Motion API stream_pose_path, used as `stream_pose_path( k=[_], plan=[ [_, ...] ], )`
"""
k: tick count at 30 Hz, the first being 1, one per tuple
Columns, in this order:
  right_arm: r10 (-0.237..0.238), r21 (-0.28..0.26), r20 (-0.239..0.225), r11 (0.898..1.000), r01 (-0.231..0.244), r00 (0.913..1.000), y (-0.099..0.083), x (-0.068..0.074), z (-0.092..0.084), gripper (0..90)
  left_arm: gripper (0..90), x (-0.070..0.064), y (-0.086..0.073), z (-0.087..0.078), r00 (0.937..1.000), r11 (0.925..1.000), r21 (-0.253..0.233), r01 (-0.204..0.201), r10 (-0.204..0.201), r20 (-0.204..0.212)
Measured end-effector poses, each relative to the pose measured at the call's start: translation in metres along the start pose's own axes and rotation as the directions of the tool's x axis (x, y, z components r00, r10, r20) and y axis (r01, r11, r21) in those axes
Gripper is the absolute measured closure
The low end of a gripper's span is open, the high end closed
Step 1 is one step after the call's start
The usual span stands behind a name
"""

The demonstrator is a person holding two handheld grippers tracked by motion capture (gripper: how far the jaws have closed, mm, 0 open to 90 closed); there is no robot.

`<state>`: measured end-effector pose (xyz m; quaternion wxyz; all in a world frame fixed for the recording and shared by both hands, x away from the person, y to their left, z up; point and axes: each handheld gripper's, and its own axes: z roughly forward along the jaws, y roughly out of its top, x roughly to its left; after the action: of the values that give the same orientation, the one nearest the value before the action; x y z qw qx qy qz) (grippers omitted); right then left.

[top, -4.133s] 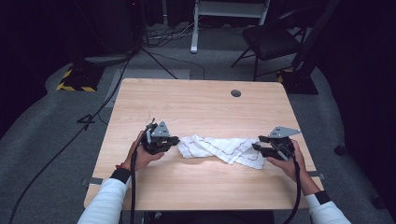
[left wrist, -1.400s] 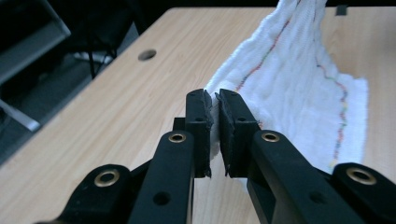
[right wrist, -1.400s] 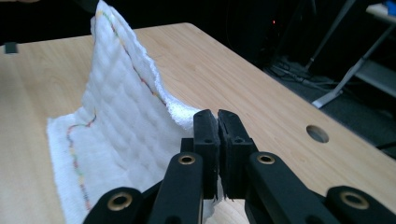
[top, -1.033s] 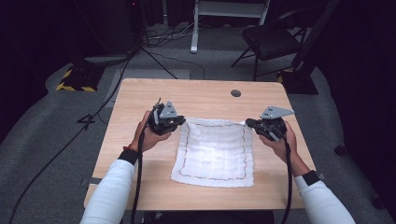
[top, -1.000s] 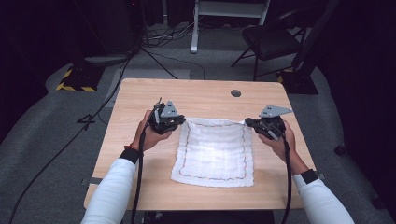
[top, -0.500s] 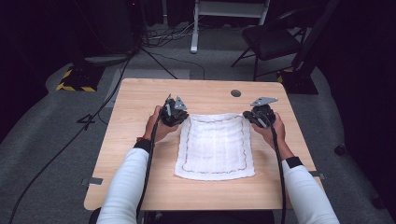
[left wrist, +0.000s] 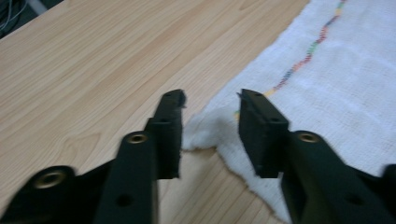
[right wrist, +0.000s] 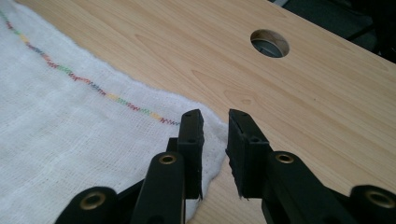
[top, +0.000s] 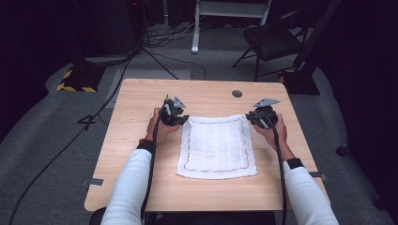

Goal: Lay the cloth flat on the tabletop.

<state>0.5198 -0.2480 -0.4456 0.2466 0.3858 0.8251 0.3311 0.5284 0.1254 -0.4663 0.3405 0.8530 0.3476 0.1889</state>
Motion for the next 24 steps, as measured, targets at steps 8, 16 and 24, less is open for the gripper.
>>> stream_pose_path(
  k=[8,16,24],
  plan=[
    [-0.028,-0.01,-0.121,1.0,0.027,0.9923,-0.018,0.018,-0.015,55.9,26.7,-0.008,-0.017,-0.02,0.9997,0.9999,0.0,-0.013,0.013,0.021],
    [-0.085,-0.01,-0.208,0.996,0.085,0.9745,-0.043,0.041,-0.038,44.4,24.5,-0.043,-0.033,-0.046,0.9883,0.9961,-0.027,-0.084,0.087,0.125],
    [-0.146,-0.014,-0.24,0.989,0.147,0.9597,-0.068,0.064,-0.057,41.6,24.4,-0.073,-0.057,-0.061,0.9743,0.9932,-0.012,-0.116,0.116,0.193]
  ],
)
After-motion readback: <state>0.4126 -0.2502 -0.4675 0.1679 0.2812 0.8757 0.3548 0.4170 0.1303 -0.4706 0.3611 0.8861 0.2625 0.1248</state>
